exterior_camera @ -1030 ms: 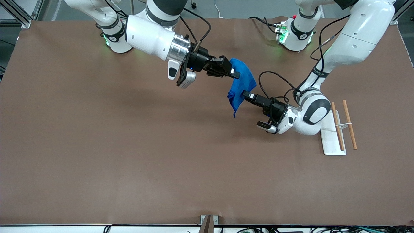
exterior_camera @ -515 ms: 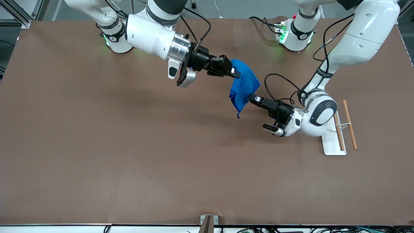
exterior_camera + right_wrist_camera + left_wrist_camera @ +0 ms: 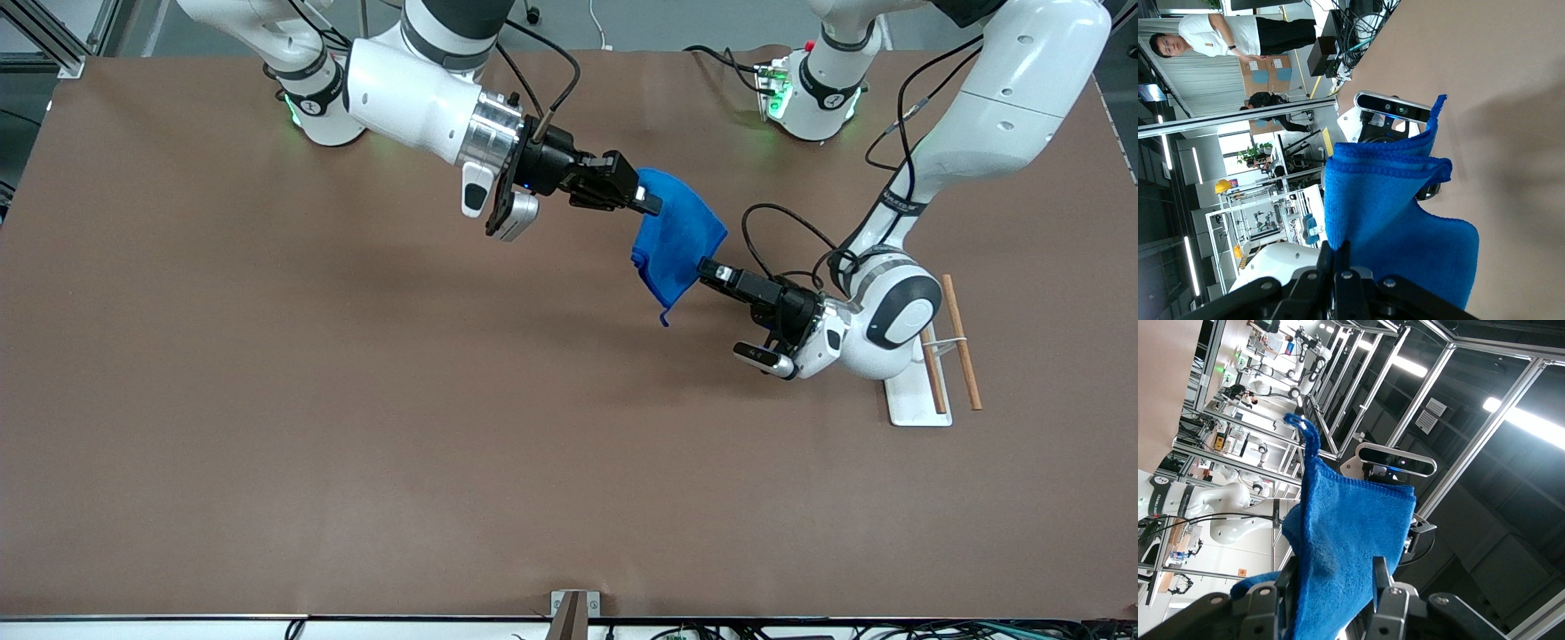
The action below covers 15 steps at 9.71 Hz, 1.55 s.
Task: Right arm passes towel to left arm to hang
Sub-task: 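Grasp the hanging towel with the left gripper below the right gripper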
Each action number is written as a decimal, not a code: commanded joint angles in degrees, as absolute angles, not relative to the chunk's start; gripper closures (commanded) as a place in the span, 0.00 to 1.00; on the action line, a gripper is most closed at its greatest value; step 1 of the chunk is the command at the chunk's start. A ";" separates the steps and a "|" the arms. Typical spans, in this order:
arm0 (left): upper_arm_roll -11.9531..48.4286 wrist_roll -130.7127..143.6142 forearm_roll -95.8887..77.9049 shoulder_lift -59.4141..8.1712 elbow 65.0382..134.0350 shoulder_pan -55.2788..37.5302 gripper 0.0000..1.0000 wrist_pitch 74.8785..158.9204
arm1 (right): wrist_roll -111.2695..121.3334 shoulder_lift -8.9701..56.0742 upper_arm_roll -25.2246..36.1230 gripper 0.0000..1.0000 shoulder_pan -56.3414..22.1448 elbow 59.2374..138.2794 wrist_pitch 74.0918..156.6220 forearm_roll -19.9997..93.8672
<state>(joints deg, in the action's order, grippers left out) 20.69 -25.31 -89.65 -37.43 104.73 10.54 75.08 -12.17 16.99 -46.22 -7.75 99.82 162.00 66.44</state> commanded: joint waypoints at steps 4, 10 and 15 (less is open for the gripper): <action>20.57 -22.06 -86.92 -37.71 103.18 13.62 0.52 73.83 | -12.22 17.58 -46.76 1.00 -7.91 98.88 162.69 67.76; 20.65 -22.06 -86.92 -37.44 103.62 13.54 1.00 73.65 | -12.22 17.58 -46.76 1.00 -7.82 98.88 162.69 67.76; 18.03 -10.85 -86.66 -31.75 101.79 13.89 1.00 75.23 | -12.04 17.58 -46.76 0.76 -7.73 98.96 162.60 67.76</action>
<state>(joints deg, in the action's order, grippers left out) 19.99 -14.46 -88.11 -34.45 101.31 13.81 73.39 -12.18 17.06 -46.23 -7.75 99.71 162.02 66.45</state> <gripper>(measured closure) 0.978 0.965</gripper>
